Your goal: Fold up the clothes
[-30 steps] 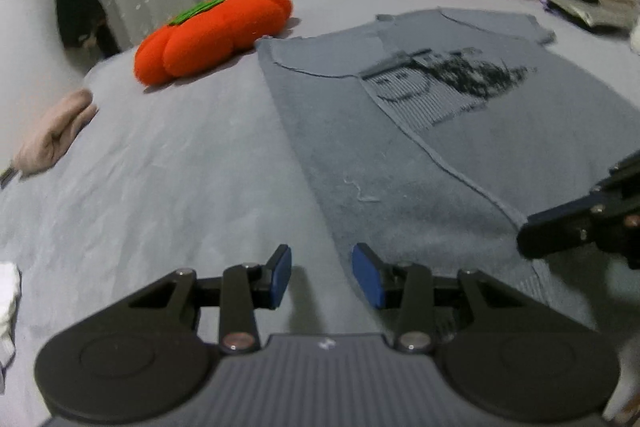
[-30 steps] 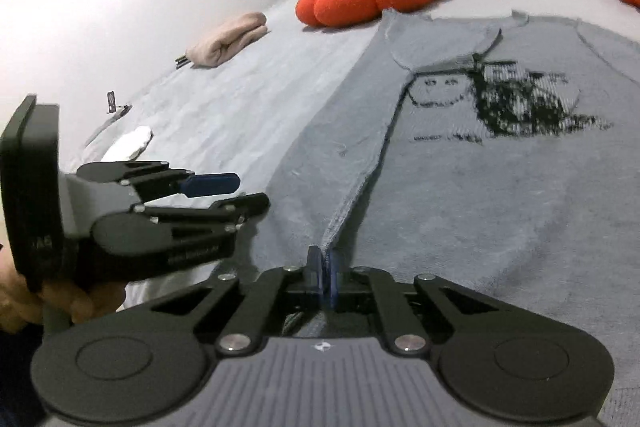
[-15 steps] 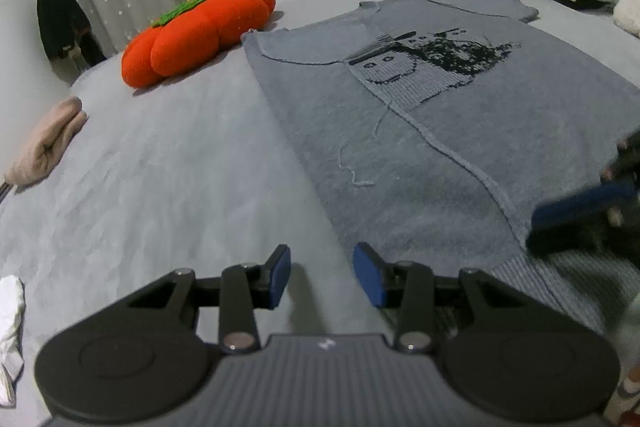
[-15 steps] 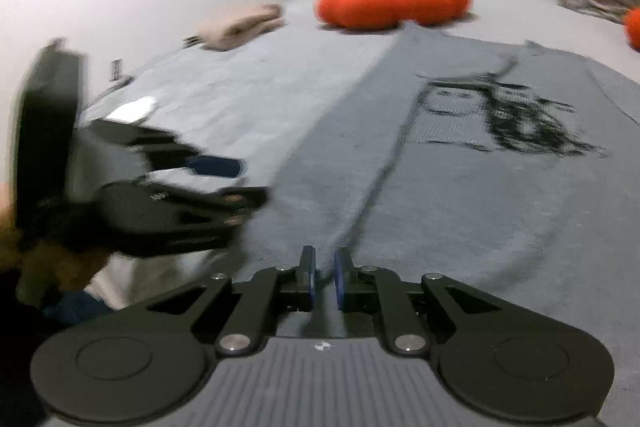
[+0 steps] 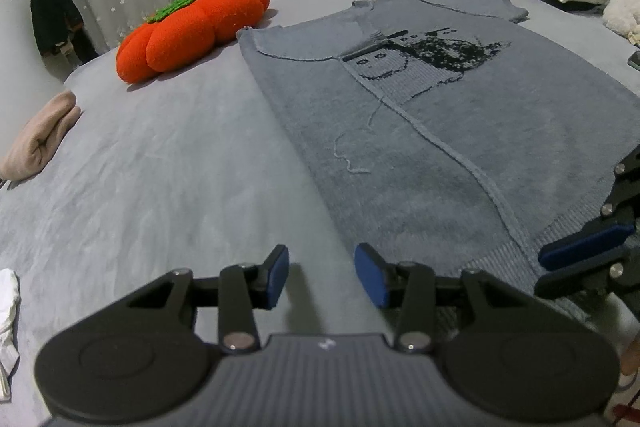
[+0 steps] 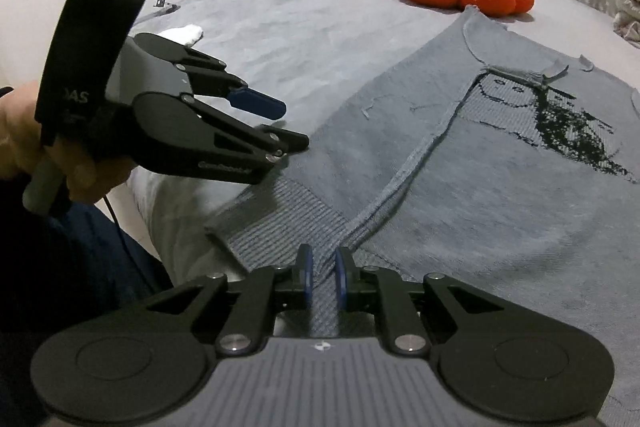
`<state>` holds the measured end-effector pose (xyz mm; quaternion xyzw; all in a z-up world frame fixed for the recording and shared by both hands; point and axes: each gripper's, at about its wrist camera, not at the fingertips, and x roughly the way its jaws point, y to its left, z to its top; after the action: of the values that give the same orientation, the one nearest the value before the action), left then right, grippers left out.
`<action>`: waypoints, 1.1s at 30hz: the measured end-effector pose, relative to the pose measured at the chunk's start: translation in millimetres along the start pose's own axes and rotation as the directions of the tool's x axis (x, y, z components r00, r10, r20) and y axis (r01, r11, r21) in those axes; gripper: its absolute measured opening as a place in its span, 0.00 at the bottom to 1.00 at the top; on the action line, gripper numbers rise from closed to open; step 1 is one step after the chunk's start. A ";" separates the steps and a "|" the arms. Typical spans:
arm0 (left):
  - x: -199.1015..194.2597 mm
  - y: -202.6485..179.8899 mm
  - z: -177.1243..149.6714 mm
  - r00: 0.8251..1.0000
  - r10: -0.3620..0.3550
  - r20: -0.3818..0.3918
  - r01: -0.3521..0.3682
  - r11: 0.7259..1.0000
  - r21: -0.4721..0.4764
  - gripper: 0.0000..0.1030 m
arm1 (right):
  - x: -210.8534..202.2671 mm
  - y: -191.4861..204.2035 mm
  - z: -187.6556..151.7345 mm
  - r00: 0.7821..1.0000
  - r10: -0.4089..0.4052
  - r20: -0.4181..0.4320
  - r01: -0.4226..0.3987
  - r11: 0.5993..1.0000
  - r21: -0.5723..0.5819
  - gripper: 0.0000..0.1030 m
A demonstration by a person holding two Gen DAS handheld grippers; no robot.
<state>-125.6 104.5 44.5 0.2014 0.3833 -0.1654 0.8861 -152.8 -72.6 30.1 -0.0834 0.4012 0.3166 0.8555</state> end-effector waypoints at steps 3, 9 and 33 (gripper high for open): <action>-5.2 3.4 1.0 1.000 -0.005 0.011 0.005 1.000 0.001 0.39 | -1.4 1.3 -0.7 1.000 -0.004 -0.006 0.004 1.000 -0.023 0.13; -22.3 9.6 5.2 0.991 -0.097 0.092 0.101 0.994 -0.040 0.39 | -16.2 5.4 -0.8 0.996 -0.036 0.078 0.043 0.996 -0.079 0.13; -10.4 -20.3 -7.2 0.993 -0.115 -0.007 0.115 0.988 0.102 0.39 | -0.3 18.0 -7.9 1.000 0.010 -0.010 -0.011 0.990 -0.140 0.14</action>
<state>-145.9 91.9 43.0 0.2242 0.3856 -0.2357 0.8634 -168.8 -61.7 27.1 -0.1424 0.3825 0.3480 0.8440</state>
